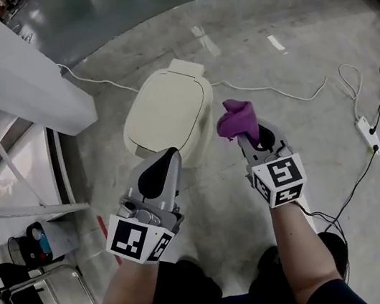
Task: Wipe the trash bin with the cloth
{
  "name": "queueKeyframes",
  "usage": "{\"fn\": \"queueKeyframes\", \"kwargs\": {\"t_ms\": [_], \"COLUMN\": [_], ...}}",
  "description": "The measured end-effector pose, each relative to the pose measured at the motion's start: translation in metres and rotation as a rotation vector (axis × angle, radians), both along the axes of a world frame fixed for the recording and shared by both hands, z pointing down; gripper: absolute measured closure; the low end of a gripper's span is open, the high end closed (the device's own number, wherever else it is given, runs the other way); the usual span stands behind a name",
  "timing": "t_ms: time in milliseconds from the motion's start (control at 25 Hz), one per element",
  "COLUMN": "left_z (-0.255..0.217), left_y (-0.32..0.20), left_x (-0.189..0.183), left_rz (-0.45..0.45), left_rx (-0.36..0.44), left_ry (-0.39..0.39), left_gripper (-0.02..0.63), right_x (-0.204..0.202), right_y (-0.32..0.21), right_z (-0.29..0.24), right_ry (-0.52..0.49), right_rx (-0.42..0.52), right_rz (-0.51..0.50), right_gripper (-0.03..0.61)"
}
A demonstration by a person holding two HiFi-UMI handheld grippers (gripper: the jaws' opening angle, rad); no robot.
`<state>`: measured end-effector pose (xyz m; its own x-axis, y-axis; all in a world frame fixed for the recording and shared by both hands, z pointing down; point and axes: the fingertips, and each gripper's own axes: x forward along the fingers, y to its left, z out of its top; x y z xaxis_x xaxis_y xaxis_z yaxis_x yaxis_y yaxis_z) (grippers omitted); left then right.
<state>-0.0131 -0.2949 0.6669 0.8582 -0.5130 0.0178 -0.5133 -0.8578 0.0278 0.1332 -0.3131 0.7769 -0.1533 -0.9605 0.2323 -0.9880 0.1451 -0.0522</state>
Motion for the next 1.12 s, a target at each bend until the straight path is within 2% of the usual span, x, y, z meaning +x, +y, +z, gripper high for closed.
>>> {"fn": "queueKeyframes", "kwargs": {"t_ms": [320, 560, 800, 920, 1120], "left_z": [0.029, 0.037, 0.05, 0.053, 0.066], "left_y": [-0.019, -0.022, -0.021, -0.021, -0.022], "left_x": [-0.01, -0.016, -0.025, -0.027, -0.032], "left_rz": [-0.042, -0.075, -0.097, -0.1, -0.096], "left_rx": [0.027, 0.011, -0.015, -0.019, -0.031], "left_ry": [-0.04, -0.04, -0.062, -0.067, -0.084], "left_gripper": [0.615, 0.615, 0.615, 0.615, 0.615], "right_x": [0.0, 0.002, -0.004, -0.005, -0.009], "right_y": [-0.05, -0.086, -0.106, -0.11, -0.112], "right_z": [0.076, 0.11, 0.14, 0.172, 0.247], "right_ry": [-0.034, -0.1, -0.103, -0.089, -0.088], "right_rx": [-0.042, -0.048, -0.072, -0.119, -0.25], "right_rz": [0.004, 0.024, 0.003, -0.002, 0.006], "right_gripper": [0.5, 0.5, 0.5, 0.5, 0.5]}}
